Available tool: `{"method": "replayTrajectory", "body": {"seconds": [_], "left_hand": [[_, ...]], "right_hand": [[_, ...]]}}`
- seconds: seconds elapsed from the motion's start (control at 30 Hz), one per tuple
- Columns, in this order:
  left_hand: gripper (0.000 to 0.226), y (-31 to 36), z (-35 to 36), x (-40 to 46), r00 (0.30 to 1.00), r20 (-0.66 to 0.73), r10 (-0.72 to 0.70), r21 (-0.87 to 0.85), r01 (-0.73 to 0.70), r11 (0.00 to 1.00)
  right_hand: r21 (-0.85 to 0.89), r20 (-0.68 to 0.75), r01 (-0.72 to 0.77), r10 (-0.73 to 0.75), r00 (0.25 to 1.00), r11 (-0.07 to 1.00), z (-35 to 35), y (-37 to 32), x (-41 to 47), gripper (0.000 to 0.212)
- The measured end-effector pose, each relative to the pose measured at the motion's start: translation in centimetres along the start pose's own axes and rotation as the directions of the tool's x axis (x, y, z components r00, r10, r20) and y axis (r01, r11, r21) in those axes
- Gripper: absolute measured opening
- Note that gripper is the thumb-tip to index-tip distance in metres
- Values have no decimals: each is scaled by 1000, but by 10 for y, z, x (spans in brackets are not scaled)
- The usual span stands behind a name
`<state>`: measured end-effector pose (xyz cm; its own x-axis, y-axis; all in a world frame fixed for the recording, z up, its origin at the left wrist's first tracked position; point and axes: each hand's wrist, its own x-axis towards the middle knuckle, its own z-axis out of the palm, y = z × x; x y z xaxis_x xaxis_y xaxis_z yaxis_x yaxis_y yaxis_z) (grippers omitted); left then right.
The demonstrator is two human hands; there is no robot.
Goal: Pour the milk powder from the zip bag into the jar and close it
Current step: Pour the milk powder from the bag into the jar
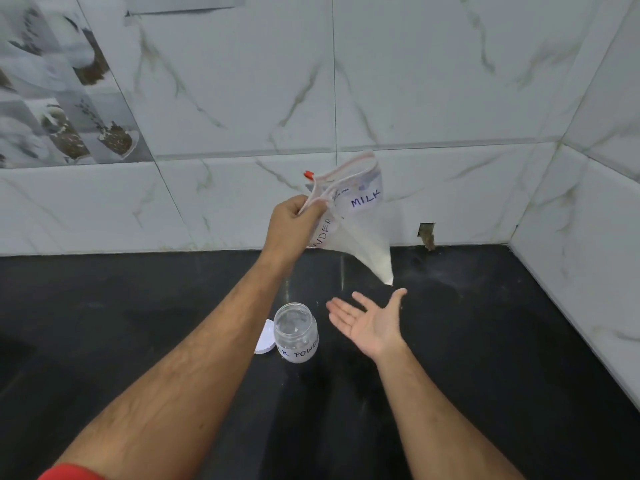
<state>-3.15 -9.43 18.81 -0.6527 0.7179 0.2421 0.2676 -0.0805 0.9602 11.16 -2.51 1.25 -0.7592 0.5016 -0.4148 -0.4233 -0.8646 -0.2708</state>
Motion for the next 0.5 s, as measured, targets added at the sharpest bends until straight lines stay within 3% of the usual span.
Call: {"method": "replayTrajectory", "body": {"seconds": [0.07, 0.17, 0.3, 0.4, 0.5], "left_hand": [[42, -1, -15, -4, 999, 41, 33, -67, -30, 997], [45, -15, -41, -14, 998, 53, 39, -92, -34, 995], [18, -45, -77, -31, 997, 62, -41, -110, 48, 993], [18, -62, -99, -37, 993, 103, -51, -119, 64, 991], [20, -67, -102, -40, 990, 135, -45, -158, 66, 985]], "right_hand": [[203, 98, 80, -101, 990, 976, 15, -6, 5, 119], [337, 171, 164, -232, 958, 927, 34, -9, 11, 130], [373, 224, 246, -345, 911, 894, 48, -12, 13, 121], [345, 337, 271, -388, 858, 899, 51, -19, 12, 114], [333, 372, 232, -353, 858, 914, 57, -16, 10, 112]]}}
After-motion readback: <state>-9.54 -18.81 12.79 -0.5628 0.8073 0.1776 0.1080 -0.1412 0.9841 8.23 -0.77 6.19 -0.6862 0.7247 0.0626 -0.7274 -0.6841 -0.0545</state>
